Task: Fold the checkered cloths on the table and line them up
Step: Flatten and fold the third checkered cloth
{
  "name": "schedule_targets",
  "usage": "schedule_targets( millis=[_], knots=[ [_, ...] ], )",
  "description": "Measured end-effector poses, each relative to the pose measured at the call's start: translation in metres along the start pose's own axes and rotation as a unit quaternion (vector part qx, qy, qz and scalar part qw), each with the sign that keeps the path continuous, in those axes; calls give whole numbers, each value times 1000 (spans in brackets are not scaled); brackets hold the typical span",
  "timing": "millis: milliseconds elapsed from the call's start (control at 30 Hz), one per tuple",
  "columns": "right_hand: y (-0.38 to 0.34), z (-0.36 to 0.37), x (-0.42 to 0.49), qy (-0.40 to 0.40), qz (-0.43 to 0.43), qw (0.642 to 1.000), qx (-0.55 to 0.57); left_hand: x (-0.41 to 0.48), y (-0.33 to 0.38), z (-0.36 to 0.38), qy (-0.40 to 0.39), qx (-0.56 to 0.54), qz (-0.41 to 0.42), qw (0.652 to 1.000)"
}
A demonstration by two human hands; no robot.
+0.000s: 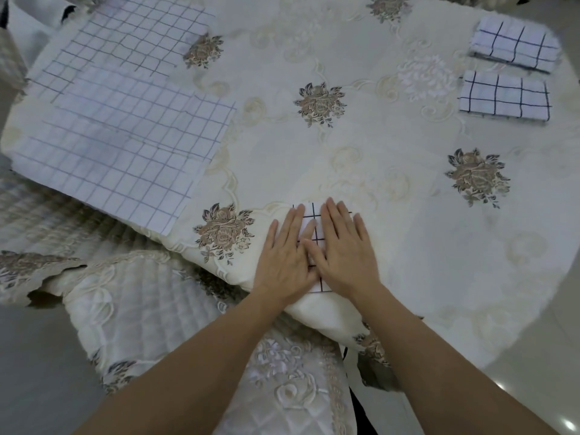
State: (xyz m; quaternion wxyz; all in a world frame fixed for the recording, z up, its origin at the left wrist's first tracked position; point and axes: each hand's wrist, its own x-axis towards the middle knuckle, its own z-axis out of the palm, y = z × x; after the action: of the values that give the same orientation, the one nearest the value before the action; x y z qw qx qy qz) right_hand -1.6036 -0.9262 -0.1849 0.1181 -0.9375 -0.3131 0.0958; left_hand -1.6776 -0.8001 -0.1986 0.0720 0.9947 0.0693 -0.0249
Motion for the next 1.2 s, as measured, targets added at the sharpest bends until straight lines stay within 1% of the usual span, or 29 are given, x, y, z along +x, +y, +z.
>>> schedule_targets(
  millis=[100,200,267,367,400,433,467,500,533,600,633,700,800,867,933,1000,1067,1133,1200],
  knots=[
    [21,3,-6,2,8,999,-45,-1,-3,0,-2,25,-8,1000],
    [33,-2,-11,-2,41,998,-51,-3,-3,-1,-2,17,-16,1000],
    [33,-5,-11,-14,48,998,-48,-2,-3,-4,-10,7,-21,1000],
    [28,-16,-7,-41,67,997,-12,1,-2,-12,-54,-7,-42,998],
    [25,-23,-8,-34,93,995,11,1,-2,-16,-59,-16,-59,996],
    [23,-30,-9,-8,124,992,32,0,-1,-21,-51,-25,-73,996],
    [20,-36,-12,29,157,986,49,-2,0,-25,-34,-28,-73,996],
    [16,-41,-16,62,188,978,68,-6,0,-27,-14,-24,-55,998],
    [13,-45,-19,77,215,969,94,-10,0,-27,4,-18,-26,999],
    [5,-49,-21,56,267,950,154,-16,-1,-24,11,-10,20,1000],
    [3,-49,-21,35,289,941,175,-18,-1,-23,2,-9,25,1000],
    [0,-49,-18,11,318,927,201,-19,-2,-22,-13,-8,17,1000],
    [0,-52,-11,0,355,902,246,-16,-3,-24,-27,-6,14,1000],
    [1,-55,-6,-17,378,879,289,-16,-3,-25,-35,-7,15,999],
    [3,-57,0,-29,400,849,344,-14,-3,-29,-40,-16,14,999],
    [4,-56,4,-38,409,827,384,-12,-4,-32,-37,-26,15,999],
    [3,-55,6,-42,395,825,403,-11,-4,-34,-36,-52,16,998],
    [1,-56,6,-38,374,825,421,-10,-6,-35,-32,-104,-3,994],
    [-1,-62,3,-32,360,815,453,-8,-7,-39,-8,-181,-46,982]
  ],
)
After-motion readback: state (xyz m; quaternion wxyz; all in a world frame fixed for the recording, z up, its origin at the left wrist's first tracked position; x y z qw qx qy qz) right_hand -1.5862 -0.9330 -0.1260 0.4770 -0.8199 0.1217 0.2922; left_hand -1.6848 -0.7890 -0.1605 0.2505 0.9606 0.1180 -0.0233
